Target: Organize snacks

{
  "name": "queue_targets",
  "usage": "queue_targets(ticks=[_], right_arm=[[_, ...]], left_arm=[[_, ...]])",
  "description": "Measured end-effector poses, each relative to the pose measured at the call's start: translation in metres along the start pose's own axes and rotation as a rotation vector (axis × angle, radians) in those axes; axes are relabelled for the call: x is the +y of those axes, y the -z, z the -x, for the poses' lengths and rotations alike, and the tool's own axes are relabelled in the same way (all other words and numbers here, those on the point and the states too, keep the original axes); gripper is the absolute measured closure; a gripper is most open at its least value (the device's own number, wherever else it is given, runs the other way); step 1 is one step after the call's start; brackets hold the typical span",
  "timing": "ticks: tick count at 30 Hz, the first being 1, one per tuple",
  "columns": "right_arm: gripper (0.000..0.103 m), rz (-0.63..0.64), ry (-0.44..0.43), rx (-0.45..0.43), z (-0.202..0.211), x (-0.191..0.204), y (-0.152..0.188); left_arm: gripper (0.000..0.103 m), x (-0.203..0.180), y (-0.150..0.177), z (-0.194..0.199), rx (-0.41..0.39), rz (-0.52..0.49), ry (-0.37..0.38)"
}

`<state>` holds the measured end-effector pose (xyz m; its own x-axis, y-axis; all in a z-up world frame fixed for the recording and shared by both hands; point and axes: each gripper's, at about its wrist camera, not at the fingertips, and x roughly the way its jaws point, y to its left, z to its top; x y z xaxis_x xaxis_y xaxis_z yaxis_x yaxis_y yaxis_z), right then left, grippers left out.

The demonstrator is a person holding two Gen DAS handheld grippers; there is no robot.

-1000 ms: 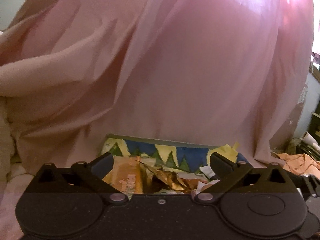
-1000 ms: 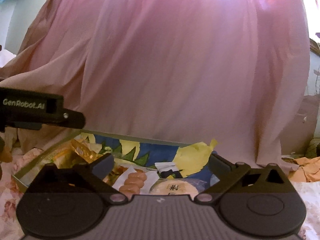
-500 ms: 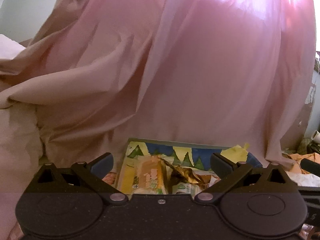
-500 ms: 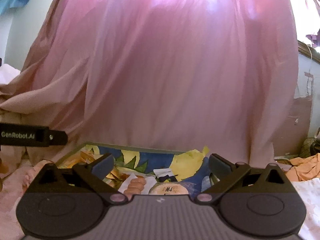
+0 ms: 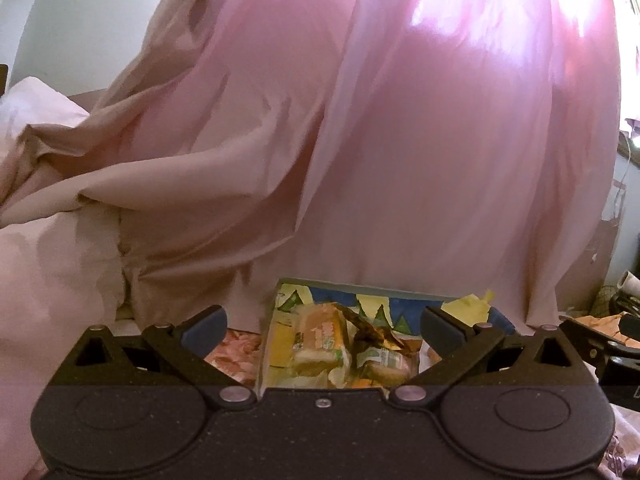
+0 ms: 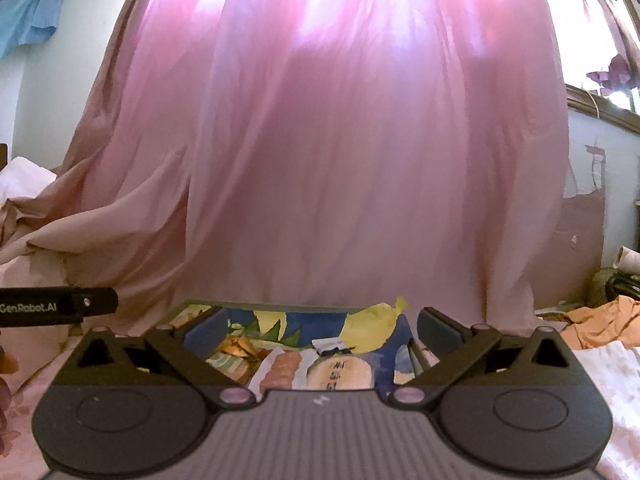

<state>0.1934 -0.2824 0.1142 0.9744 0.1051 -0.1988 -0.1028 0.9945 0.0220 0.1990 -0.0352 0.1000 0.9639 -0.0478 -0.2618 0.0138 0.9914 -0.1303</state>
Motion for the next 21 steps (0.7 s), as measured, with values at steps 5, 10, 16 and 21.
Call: queue_targets(ticks=[5, 10, 16, 21], right_arm=[[0.0, -0.023, -0.001, 0.0, 0.019, 0.0, 0.004], [0.0, -0.031, -0.001, -0.002, 0.035, 0.001, 0.01], [0.0, -0.049, -0.001, 0.005, 0.049, 0.002, 0.019], [0.0, -0.063, 0.002, 0.007, 0.059, 0.003, 0.026]], left_arm=[[0.001, 0.0, 0.007, 0.02, -0.02, -0.016, -0.013], [0.001, 0.001, 0.014, 0.039, -0.031, -0.023, -0.014], [0.001, -0.001, 0.022, 0.056, -0.048, -0.041, -0.007], [0.001, 0.0, 0.032, 0.068, -0.055, -0.04, -0.004]])
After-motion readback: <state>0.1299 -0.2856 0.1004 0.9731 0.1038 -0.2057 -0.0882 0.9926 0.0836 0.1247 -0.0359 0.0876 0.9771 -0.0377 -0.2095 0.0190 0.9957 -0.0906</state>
